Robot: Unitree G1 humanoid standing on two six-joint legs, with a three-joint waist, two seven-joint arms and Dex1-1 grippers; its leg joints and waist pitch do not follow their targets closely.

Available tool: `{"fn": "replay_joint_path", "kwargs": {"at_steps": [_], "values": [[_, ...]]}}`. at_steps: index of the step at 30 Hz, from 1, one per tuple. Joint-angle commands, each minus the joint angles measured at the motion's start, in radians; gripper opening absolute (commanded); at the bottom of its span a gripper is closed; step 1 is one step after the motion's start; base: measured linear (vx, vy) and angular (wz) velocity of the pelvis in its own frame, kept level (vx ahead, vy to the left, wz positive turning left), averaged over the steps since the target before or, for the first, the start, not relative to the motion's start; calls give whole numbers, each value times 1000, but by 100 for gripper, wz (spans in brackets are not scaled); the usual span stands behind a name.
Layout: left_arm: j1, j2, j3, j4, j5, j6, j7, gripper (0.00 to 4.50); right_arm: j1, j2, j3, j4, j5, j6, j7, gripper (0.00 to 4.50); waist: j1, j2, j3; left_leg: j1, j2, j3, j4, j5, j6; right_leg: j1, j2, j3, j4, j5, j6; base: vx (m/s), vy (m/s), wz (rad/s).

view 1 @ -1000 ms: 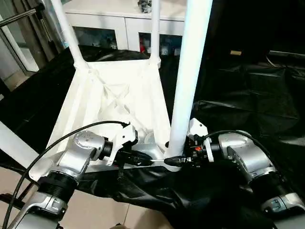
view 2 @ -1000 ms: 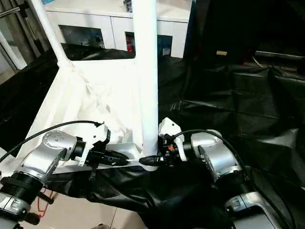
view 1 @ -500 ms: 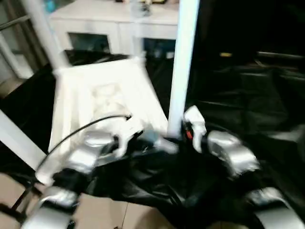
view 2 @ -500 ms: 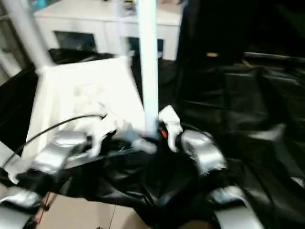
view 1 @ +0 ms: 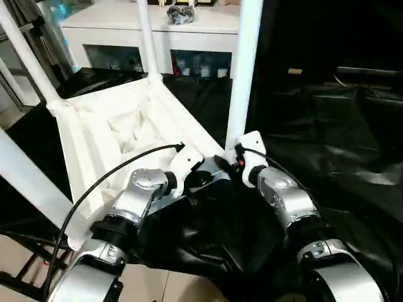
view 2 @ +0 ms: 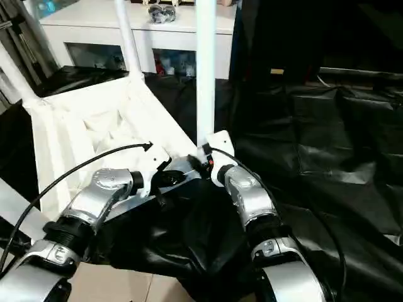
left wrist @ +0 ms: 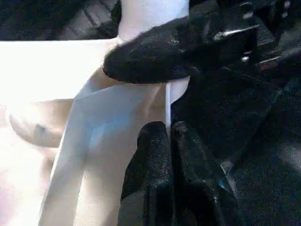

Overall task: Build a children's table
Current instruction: Rotate leg to tighten

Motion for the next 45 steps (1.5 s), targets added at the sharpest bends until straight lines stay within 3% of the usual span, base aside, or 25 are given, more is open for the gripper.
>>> {"fn": "replay_joint_path", "kwargs": {"at_steps": [1,6,9,16,22,27,29,34,37,38,39,40,42,45], "values": [[11,-4,-32,-50,-35,-58,-91,0,34,-1,95,-12,15,18,169,378,7,-4,-47,-2,40,-25,-71,-248,36,40,-73,49,-89,-230,-191,0,0,0],[32,60,-50,-75,-53,-75,-213,0,70,-124,146,-107,31,-3,429,378,23,-8,-57,-8,42,-18,-56,-129,89,47,-69,47,-64,-27,-244,0,0,0],[39,85,-53,-86,-68,-81,-272,0,84,-174,168,-150,43,3,532,378,29,-12,-60,-9,43,-17,-53,-103,109,46,-68,45,-56,36,-268,0,0,0],[59,138,-63,-134,-116,-53,-420,0,112,-252,215,-247,78,52,710,378,47,-9,-55,-5,50,-17,-56,-147,95,38,-69,46,-60,-48,-258,0,0,0],[56,149,-67,-143,-129,-37,-462,0,122,-256,232,-277,81,73,753,327,51,-12,-54,-5,49,-17,-57,-144,69,37,-71,48,-59,-61,-255,0,0,0],[63,153,-66,-153,-133,-31,-473,0,133,-264,239,-306,91,99,769,295,52,-13,-56,-7,47,-17,-53,-116,79,40,-71,48,-56,-25,-254,0,0,0],[64,152,-66,-151,-131,-32,-469,0,137,-265,238,-313,93,106,771,270,53,-7,-57,-7,47,-18,-52,-118,78,39,-70,47,-56,-20,-255,0,0,0],[60,123,-44,-129,-120,-30,-391,0,158,-249,215,-312,93,112,719,262,53,-5,-57,-5,47,-18,-53,-134,68,39,-70,47,-58,-33,-253,0,0,0],[50,106,-37,-104,-97,-29,-324,0,155,-218,188,-279,77,100,632,261,53,-5,-52,-4,47,-18,-56,-164,54,38,-71,48,-65,-83,-247,0,0,0],[33,78,-22,-74,-78,-25,-243,0,135,-170,157,-215,43,80,483,261,48,-4,-48,-4,47,-20,-61,-195,38,36,-73,47,-72,-144,-237,0,0,0],[33,78,-22,-74,-78,-25,-243,0,135,-170,157,-215,43,80,483,261,40,-4,-42,0,43,-21,-64,-244,16,34,-74,46,-82,-238,-220,-52,0,-5],[16,49,-12,-48,-59,-23,-162,0,114,-130,135,-149,9,70,345,261,33,-6,-35,5,40,-25,-70,-300,-3,32,-75,45,-94,-362,-188,0,0,0],[2,24,-9,-34,-52,-11,-119,0,100,-103,121,-105,-2,74,266,260,19,-7,-31,11,38,-33,-76,-356,-25,31,-77,41,-105,-494,-140,0,0,0],[-27,-30,6,-2,-37,13,-2,0,73,-47,81,-38,-4,101,122,260,10,-6,-36,17,38,-34,-74,-348,-28,26,-77,46,-109,-480,-134,0,0,0]]}}
